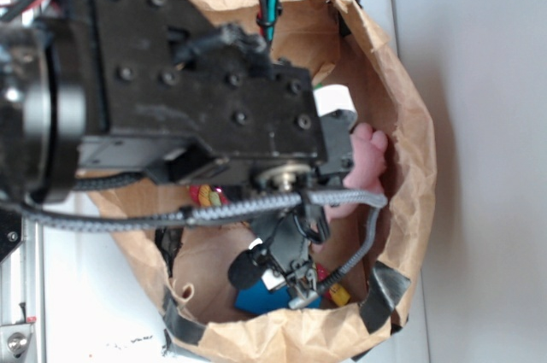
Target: Grab the green animal.
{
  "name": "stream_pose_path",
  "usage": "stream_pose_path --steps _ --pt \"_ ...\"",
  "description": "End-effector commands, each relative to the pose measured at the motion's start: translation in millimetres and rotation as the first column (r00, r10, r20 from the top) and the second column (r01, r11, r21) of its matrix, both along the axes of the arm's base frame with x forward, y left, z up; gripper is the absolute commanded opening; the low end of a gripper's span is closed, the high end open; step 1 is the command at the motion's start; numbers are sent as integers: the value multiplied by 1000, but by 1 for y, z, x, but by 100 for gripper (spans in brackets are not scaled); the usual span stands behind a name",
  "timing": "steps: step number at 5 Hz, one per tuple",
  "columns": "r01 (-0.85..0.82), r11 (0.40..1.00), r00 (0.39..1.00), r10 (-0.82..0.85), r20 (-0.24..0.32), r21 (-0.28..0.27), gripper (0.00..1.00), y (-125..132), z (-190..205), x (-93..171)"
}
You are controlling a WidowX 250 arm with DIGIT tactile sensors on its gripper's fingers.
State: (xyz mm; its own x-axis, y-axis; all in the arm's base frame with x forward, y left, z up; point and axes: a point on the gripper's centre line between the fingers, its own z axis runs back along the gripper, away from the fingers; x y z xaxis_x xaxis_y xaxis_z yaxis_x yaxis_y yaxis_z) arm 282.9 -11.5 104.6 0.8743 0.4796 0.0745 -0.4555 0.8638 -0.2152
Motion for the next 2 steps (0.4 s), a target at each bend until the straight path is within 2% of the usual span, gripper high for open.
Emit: stream_pose_path --steps 1,2 --pt "-45 999 995 45 86 0 100 6 25 3" --pt "-63 998 995 62 84 10 100 5 25 4"
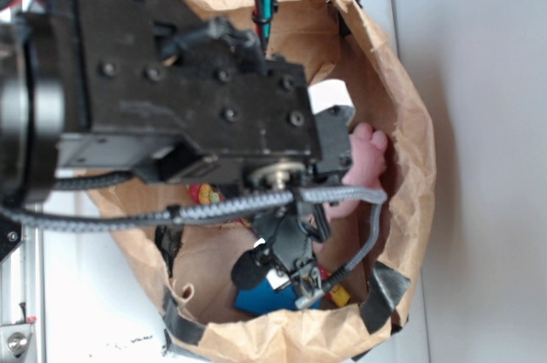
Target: Grab the green animal.
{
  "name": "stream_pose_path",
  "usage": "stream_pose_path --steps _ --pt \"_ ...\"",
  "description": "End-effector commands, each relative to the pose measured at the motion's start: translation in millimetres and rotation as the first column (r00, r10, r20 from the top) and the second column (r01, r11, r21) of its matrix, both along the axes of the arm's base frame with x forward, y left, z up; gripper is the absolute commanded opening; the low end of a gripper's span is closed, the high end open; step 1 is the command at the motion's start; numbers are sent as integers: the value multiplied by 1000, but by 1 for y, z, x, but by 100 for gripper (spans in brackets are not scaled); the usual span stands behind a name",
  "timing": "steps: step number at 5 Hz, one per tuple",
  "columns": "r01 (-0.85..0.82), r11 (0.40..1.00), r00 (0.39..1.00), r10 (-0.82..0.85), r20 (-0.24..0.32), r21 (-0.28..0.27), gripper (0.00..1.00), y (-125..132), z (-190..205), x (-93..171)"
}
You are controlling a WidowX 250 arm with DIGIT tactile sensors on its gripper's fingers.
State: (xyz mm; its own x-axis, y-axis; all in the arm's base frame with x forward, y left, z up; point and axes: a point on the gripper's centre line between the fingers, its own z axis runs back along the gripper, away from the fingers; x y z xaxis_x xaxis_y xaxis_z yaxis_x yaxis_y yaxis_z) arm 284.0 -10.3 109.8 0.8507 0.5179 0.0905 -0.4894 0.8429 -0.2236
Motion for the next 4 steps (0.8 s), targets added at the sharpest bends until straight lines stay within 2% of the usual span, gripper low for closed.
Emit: stream_pose_path --steps 1,4 --pt "-34 999 998 33 62 26 100 3 18 5" --pt "-27 999 998 25 63 38 100 1 18 5"
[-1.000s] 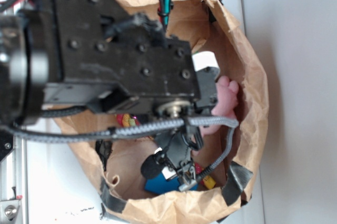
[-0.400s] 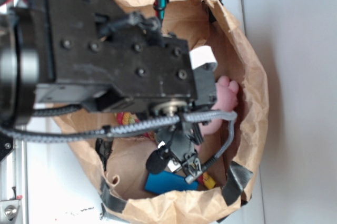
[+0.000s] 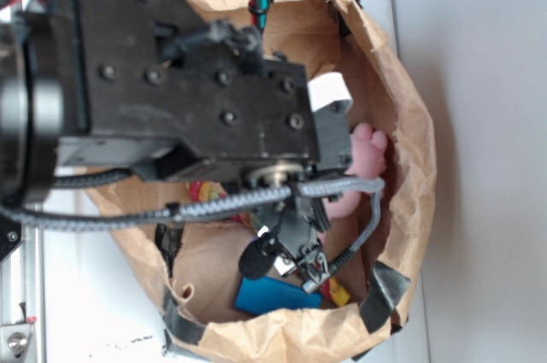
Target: Grab the green animal.
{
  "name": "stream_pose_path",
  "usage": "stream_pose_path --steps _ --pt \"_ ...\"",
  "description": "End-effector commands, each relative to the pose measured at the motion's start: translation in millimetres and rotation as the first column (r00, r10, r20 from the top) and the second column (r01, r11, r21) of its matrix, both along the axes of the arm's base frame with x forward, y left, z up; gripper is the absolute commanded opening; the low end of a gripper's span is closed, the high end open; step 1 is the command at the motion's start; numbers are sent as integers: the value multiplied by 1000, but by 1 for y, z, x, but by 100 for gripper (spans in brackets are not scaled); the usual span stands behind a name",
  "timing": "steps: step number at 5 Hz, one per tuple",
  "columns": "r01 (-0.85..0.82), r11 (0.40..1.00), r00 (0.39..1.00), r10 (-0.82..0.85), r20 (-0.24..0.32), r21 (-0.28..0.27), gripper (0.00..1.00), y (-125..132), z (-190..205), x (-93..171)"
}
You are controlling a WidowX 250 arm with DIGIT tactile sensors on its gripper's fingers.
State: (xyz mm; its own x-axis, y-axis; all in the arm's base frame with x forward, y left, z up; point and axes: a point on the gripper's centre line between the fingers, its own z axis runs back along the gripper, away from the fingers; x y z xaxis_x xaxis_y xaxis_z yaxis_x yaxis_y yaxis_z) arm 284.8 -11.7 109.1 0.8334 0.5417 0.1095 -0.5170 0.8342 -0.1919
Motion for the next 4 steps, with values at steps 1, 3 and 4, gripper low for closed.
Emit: stream_pose_path --steps 1,3,4 --pt "8 1000 998 -8 63 3 100 2 19 4" --pt "8 1000 998 -8 63 3 100 2 19 4" --pt "-3 1000 997 1 80 18 100 7 10 21"
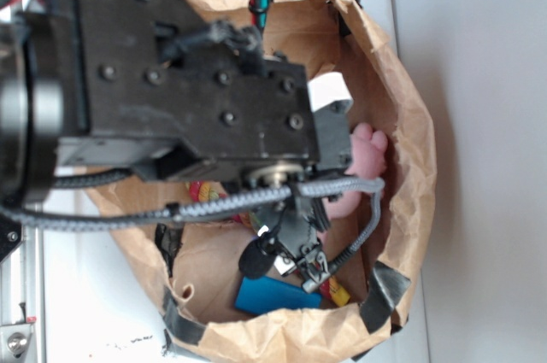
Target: Grab the green animal.
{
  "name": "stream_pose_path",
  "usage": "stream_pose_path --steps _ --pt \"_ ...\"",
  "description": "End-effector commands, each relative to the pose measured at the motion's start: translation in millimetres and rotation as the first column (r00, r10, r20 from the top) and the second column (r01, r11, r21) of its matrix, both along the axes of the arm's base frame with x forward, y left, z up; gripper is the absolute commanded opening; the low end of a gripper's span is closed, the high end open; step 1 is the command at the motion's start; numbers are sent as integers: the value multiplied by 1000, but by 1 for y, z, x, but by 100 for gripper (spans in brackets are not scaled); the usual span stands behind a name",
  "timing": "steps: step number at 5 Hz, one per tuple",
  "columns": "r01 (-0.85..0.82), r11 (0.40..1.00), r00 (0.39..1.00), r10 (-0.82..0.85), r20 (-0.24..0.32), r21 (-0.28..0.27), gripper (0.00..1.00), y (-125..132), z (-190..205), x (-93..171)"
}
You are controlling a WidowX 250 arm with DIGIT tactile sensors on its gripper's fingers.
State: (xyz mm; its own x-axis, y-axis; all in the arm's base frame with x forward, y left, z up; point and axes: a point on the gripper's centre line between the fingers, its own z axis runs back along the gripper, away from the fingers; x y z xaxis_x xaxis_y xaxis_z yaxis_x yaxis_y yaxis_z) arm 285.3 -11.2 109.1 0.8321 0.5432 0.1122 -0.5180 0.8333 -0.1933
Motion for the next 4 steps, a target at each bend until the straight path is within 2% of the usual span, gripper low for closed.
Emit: stream_pose_path --steps 1,2,4 --pt "-10 1000 996 7 91 30 100 10 3 33" --pt "-14 999 995 10 103 43 100 9 -3 37" --pt "6 997 997 -12 79 78 100 3 -19 32"
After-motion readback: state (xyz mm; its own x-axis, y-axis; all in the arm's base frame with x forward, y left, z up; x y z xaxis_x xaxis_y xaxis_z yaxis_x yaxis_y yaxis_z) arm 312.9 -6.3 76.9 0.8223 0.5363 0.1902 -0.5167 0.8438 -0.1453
